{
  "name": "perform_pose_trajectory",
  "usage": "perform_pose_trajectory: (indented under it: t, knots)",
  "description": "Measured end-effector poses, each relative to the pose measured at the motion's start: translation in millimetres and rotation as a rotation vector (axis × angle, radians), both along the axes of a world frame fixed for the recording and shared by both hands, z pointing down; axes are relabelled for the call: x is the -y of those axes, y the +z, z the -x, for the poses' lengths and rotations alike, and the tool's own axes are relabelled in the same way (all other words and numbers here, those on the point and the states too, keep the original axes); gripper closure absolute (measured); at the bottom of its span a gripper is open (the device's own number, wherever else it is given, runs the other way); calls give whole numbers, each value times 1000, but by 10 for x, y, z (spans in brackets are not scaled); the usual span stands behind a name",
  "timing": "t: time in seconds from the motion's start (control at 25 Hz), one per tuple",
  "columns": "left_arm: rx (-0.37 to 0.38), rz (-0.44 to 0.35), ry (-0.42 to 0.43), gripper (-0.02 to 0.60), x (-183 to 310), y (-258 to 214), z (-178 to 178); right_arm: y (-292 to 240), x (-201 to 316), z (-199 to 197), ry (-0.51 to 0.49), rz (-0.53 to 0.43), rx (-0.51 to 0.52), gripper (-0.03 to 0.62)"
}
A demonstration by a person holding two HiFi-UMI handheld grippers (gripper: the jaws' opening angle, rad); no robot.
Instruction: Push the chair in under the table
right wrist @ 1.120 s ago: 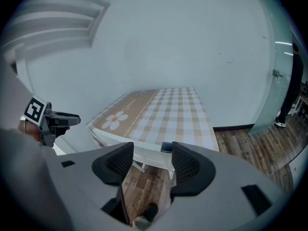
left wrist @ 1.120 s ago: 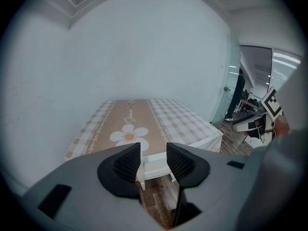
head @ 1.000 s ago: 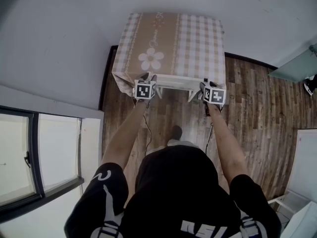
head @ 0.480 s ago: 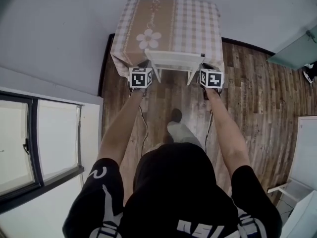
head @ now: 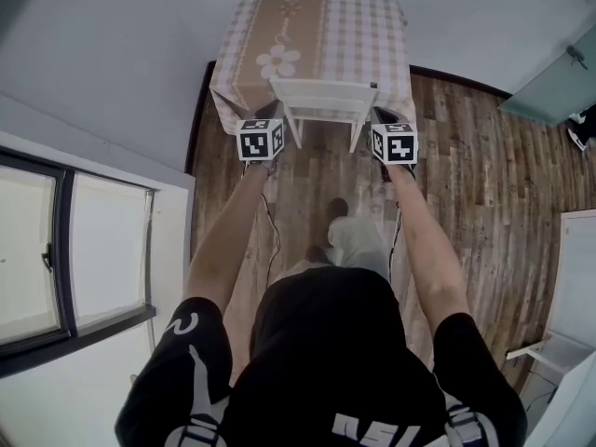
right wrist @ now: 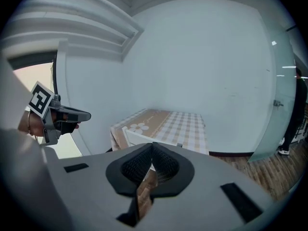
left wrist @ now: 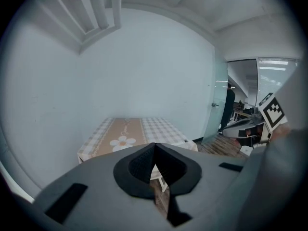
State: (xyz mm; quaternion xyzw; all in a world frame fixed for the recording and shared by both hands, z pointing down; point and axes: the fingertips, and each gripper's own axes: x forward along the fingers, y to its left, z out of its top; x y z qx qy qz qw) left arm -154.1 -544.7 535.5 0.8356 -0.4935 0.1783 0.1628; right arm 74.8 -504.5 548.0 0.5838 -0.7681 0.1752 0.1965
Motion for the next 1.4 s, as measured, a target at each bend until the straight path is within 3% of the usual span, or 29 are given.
perform_pose_trajectory:
  t: [0.28,0.8,1.4]
  knots:
    - [-6,-35,7,555,-263,-182,-210,-226,-226,-72,-54,-61,-6,580]
    - [-28,-42,-87,555,-480,-408,-679,-460,-351,-462,-175,-84,25,580]
    - [-42,-58,-134,555,-691,-552,-1102,-550,-446,-930,-224,-89,29,580]
